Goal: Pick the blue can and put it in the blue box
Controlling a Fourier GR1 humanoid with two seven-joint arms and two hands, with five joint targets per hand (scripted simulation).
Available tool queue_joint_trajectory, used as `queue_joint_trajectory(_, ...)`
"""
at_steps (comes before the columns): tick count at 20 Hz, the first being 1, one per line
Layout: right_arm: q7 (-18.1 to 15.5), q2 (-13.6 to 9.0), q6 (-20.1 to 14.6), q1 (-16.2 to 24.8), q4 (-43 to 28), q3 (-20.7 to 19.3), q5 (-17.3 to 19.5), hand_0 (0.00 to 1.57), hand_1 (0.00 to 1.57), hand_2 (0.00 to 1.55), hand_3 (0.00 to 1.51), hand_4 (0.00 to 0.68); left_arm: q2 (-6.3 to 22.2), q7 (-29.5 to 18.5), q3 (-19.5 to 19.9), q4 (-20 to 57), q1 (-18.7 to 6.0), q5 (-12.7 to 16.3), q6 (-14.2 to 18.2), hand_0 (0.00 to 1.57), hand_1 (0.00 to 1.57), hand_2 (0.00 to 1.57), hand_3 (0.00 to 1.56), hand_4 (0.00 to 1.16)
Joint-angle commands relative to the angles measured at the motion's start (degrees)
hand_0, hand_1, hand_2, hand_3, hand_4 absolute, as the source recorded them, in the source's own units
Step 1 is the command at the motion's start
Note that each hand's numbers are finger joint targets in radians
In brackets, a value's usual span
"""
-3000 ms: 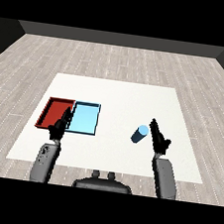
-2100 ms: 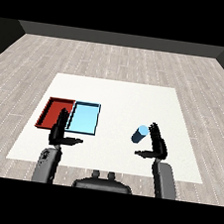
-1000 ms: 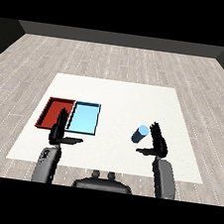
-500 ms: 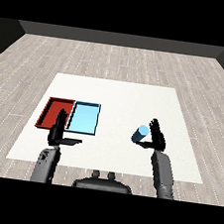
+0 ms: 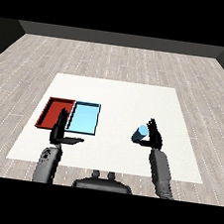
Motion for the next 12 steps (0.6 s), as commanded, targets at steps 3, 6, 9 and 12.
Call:
queue_joint_trajectory(3,-5.49,-0.68,0.38,-6.70,12.96,-1.93,-0.40,0.00,0.00,0.00,0.00,0.000,-0.14,-0.70,-0.34,-2.00,0.73,-1.45,1.50,0.00,0.00,0.00,0.00,0.00)
queue_joint_trajectory(6,-4.37,0.61,-1.32,-5.22,10.93,-1.31,-0.76,0.00,0.00,0.00,0.00,0.000,2.86,-1.73,4.10,3.47,-3.30,2.02,-1.59,0.00,0.00,0.00,0.00,0.00)
queue_joint_trajectory(9,0.14,0.66,-1.33,-5.70,7.89,-0.34,-2.15,0.00,0.00,0.00,0.00,0.000,0.42,3.31,0.52,-1.90,-1.70,-1.13,2.24,0.00,0.00,0.00,0.00,0.00)
queue_joint_trajectory(12,-3.90,-1.51,2.21,-9.43,15.60,-1.87,-2.58,0.00,0.00,0.00,0.00,0.000,-0.39,-1.49,0.44,4.40,-4.11,-1.91,2.24,0.00,0.00,0.00,0.00,0.00)
